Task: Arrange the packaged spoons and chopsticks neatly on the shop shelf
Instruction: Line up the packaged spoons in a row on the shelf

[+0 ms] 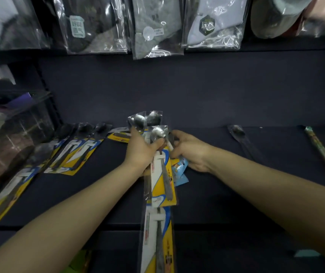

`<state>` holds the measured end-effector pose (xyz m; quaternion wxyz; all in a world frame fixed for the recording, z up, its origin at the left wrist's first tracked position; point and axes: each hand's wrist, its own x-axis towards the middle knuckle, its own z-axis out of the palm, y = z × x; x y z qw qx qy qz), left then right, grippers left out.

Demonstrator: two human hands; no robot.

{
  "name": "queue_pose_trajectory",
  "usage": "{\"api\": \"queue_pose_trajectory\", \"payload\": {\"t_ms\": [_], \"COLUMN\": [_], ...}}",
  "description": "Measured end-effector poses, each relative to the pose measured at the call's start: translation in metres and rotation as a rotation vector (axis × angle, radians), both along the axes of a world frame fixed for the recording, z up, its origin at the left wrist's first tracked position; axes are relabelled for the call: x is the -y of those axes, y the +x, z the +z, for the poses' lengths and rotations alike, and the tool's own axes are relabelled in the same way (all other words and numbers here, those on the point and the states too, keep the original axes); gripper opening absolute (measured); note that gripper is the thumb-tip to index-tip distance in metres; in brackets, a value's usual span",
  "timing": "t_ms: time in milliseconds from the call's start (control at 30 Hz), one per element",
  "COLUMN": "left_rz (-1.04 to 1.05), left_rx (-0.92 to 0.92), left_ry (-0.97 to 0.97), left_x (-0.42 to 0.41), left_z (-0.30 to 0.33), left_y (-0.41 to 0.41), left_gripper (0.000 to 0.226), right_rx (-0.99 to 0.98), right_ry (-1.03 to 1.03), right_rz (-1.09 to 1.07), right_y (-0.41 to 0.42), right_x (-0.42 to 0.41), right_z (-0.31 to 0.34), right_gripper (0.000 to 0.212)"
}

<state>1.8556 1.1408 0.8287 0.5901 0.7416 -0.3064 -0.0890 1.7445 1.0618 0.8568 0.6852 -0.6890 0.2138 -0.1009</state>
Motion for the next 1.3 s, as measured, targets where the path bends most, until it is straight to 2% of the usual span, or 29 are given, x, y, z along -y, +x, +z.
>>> {"api": "queue_pose_trajectory", "payload": {"t_ms": [67,167,233,300,367,433,500,567,600,667,733,833,967,1067,1167,1300], "left_rz": [0.017,0.111,0.153,0.097,0.029,0.037,0.046,-0.139,-0.274,-0.476,-0.57,-0.548,-0.462,-0.427,-0.378,-0.378], "left_rx": [0.057,0.168,0.256,0.27,0.25,0.362,0.603,0.731,0.741,0.747,0.838,0.921,0.924,0.923,0.883,0.812], "left_ry": [0.05,0.283,0.448,0.512,0.563,0.613,0.52,0.383,0.381,0.511,0.699,0.859,0.792,0.749,0.741,0.756], "left_x": [0.005,0.011,0.011,0.008,0.003,-0.008,-0.023,-0.039,-0.046,-0.057,-0.057,-0.054,-0.057,-0.06,-0.062,-0.059], "left_z": [0.0,-0.002,-0.001,0.0,0.003,0.008,0.014,0.021,0.025,0.026,0.018,0.007,0.001,-0.004,-0.005,-0.002], "left_y": [-0.001,-0.001,0.0,0.003,0.007,0.009,0.005,-0.005,-0.013,-0.029,-0.039,-0.041,-0.029,-0.021,-0.009,0.003], "left_gripper": [0.071,0.074,0.071,0.068,0.069,0.071,0.066,0.063,0.067,0.078,0.086,0.086,0.077,0.076,0.074,0.075], "right_rx": [-0.049,0.028,0.079,0.052,-0.044,-0.095,-0.08,-0.118,-0.174,-0.319,-0.437,-0.427,-0.33,-0.403,-0.5,-0.746], "right_ry": [-0.306,-0.727,-1.006,-1.133,-1.138,-1.125,-1.005,-0.902,-0.897,-0.928,-0.93,-0.898,-0.852,-1.0,-1.119,-1.143], "right_rz": [-0.121,-0.215,-0.166,-0.018,0.146,0.191,0.117,-0.06,-0.109,-0.071,-0.001,-0.025,-0.198,-0.313,-0.471,-0.533], "right_y": [0.0,-0.007,-0.016,-0.021,-0.025,-0.026,-0.025,-0.027,-0.029,-0.034,-0.038,-0.036,-0.04,-0.056,-0.073,-0.085], "right_x": [-0.005,-0.009,-0.014,-0.014,-0.01,-0.005,-0.001,0.007,0.012,0.018,0.018,0.013,0.028,0.051,0.073,0.083], "right_z": [0.002,-0.003,-0.006,-0.01,-0.015,-0.019,-0.021,-0.02,-0.019,-0.017,-0.018,-0.02,-0.012,-0.001,0.002,0.001], "right_gripper": [0.042,0.052,0.046,0.044,0.056,0.06,0.048,0.034,0.029,0.02,0.02,0.025,0.026,0.023,0.007,0.039]}}
